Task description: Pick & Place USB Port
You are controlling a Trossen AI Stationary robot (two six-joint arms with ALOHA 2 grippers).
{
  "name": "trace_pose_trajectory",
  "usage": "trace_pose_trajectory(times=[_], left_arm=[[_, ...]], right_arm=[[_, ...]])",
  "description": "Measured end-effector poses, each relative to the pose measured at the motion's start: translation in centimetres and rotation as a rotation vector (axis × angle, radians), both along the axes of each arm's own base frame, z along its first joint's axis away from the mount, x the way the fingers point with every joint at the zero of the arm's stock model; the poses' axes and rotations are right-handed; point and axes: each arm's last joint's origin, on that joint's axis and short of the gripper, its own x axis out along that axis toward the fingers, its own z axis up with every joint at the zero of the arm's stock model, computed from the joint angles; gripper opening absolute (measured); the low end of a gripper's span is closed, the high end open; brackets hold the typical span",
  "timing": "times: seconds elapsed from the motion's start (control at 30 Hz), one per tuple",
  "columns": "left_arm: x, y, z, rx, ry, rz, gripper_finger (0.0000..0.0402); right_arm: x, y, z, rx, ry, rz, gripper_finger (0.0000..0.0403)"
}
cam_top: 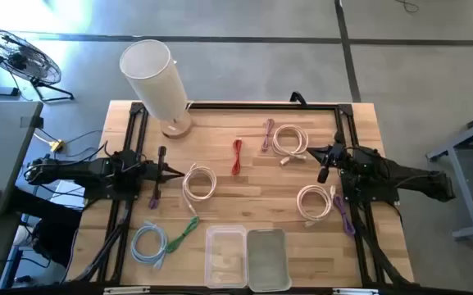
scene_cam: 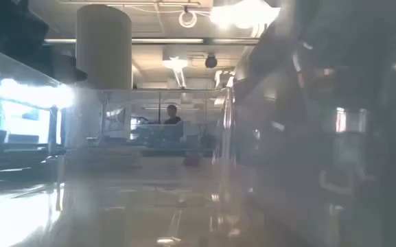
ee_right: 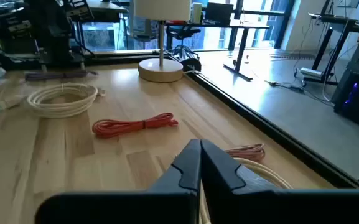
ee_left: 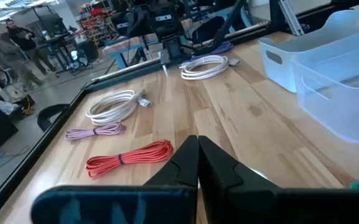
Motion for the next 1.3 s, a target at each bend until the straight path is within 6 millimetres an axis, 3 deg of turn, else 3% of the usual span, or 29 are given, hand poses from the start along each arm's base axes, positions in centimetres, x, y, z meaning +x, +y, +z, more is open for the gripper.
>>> trace_pose_trajectory(times=[0.27,0.57,0.93,1.1,1.3], left_arm=[[0.0,0.1,0.0,0.003,0.0,0.02,0.0],[0.0,0.1,0.0,0.006,0.001,0.048,0.0],[0.0,0.2,0.0,-0.065,-0.003,0.091,0.0],[0.0,0.3,0.5,-0.075,-0.025,0.121,0.0],[-0.2,0.4,2.4,0.003,-0.081,0.156,0.0]], right_arm=[[0.0,0.0,0.1,0.14,-0.087,-0.024,0.0],[0.0,-0.2,0.5,0.191,-0.162,-0.083,0.0],[0.1,0.0,1.0,0.249,-0.244,-0.026,0.0],[-0.3,0.3,3.8,0.199,-0.329,0.087,0.0],[-1.0,0.6,9.2,-0.007,-0.309,0.156,0.0]])
